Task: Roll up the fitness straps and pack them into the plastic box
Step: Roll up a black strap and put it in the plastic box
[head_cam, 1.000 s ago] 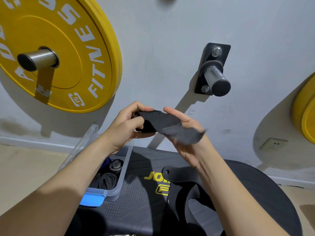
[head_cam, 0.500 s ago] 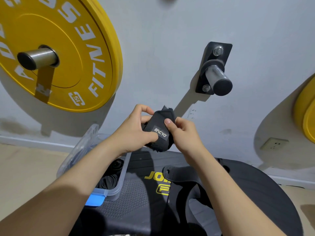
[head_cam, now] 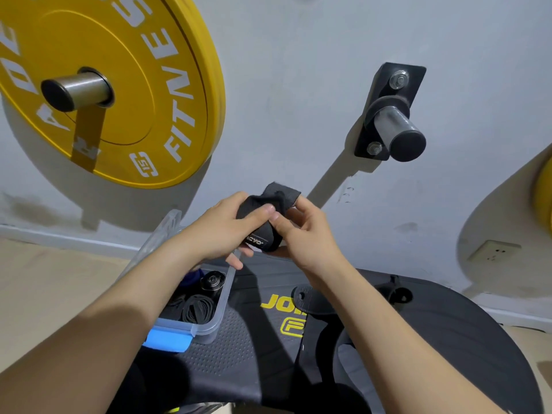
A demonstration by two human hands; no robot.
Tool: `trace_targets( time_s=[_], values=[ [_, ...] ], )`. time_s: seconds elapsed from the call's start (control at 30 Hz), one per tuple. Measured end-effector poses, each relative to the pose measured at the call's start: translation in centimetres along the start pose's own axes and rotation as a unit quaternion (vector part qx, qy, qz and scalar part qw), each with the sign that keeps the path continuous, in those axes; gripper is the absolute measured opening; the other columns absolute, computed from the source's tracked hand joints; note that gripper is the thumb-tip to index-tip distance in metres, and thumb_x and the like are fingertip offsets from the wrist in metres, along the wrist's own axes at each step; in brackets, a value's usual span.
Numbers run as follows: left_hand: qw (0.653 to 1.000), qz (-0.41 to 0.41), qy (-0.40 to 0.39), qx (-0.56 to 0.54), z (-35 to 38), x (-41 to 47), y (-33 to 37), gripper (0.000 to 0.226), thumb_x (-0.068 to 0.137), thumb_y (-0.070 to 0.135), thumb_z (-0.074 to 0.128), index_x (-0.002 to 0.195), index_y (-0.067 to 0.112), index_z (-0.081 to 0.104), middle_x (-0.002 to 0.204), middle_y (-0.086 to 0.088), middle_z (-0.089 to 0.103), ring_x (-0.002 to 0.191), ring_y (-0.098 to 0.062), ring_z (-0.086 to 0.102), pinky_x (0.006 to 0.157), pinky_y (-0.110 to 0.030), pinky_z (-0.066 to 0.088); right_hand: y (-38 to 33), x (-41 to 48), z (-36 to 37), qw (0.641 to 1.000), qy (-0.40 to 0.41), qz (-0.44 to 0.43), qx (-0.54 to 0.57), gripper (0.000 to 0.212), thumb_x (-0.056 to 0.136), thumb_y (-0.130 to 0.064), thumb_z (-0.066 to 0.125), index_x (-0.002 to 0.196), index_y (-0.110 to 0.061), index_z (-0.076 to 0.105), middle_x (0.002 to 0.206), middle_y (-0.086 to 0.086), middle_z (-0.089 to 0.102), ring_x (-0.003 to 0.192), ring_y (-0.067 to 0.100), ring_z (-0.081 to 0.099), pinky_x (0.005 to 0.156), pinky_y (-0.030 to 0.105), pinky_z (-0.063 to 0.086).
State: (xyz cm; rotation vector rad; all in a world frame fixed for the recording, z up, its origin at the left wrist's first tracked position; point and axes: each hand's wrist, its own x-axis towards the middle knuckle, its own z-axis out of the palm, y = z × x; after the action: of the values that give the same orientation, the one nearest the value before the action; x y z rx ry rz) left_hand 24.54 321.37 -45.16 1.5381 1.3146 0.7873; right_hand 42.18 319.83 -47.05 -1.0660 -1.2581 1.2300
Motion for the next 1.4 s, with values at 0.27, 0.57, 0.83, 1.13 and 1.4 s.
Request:
trace_targets(
  time_s=[0.27, 0.57, 0.83, 1.13, 1.4],
  values=[
    [0.997, 0.016, 0.004, -0.077, -2.5, -1.0, -0.7, 0.036, 0.091, 0.01, 0.086, 0.12, 0.019, 0.067, 0.119, -0.002, 0.074, 0.096, -0.026, 0.082, 0.073, -0.048, 0.069, 0.2, 0.8, 1.2, 0.996, 0.042, -0.018, -0.074, 0.026, 0.105, -0.019, 0.069, 0.087, -0.002, 0.078, 0.075, 0.001, 0.069, 0.071, 0.011, 0.057, 0.068, 0.029, 0.047],
    [0.989, 0.093, 0.11, 0.005, -4.3, -2.1, -2.1, 0.036, 0.093, 0.038, 0.081, 0.122, 0.034, 0.06, 0.122, 0.007, 0.068, 0.111, -0.008, 0.069, 0.096, -0.031, 0.056, -0.6, 0.8, 6.6, 0.976, -0.051, 0.188, 0.1, 0.033, 0.111, -0.022, 0.058, 0.135, 0.001, 0.055, 0.12, 0.021, 0.074, 0.099, 0.033, 0.074, 0.089, 0.053, 0.062],
    [0.984, 0.093, 0.117, 0.099, -5.7, -3.3, -3.6, 0.06, 0.087, 0.028, 0.074, 0.141, 0.04, 0.049, 0.132, 0.012, 0.053, 0.125, -0.001, 0.053, 0.097, -0.021, 0.043, 0.3, 2.3, 7.7, 0.923, -0.21, 0.318, 0.056, 0.044, 0.112, -0.054, 0.045, 0.124, -0.022, 0.071, 0.09, 0.006, 0.075, 0.07, 0.026, 0.071, 0.051, 0.025, 0.055],
    [0.898, -0.146, -0.127, 0.395, -3.7, -2.8, -8.9, 0.064, 0.105, 0.038, 0.055, 0.15, -0.001, 0.032, 0.157, -0.022, 0.032, 0.146, -0.042, 0.037, 0.115, -0.052, 0.043, 4.5, 6.2, 6.6, 0.949, -0.075, 0.055, -0.302, 0.029, 0.083, -0.017, 0.09, 0.107, -0.028, 0.077, 0.107, -0.002, 0.075, 0.097, 0.021, 0.074, 0.082, 0.024, 0.062],
    [0.831, -0.139, -0.244, 0.48, -4.3, -2.2, -13.7, 0.099, 0.098, 0.057, 0.063, 0.172, 0.03, 0.004, 0.18, -0.013, -0.014, 0.163, -0.047, -0.011, 0.132, -0.064, 0.006, 8.9, 8.5, 8.6, 0.856, -0.17, -0.016, -0.487, 0.071, 0.082, -0.022, 0.092, 0.142, -0.022, 0.054, 0.132, 0.005, 0.063, 0.118, 0.029, 0.059, 0.094, 0.037, 0.048]
  ],
)
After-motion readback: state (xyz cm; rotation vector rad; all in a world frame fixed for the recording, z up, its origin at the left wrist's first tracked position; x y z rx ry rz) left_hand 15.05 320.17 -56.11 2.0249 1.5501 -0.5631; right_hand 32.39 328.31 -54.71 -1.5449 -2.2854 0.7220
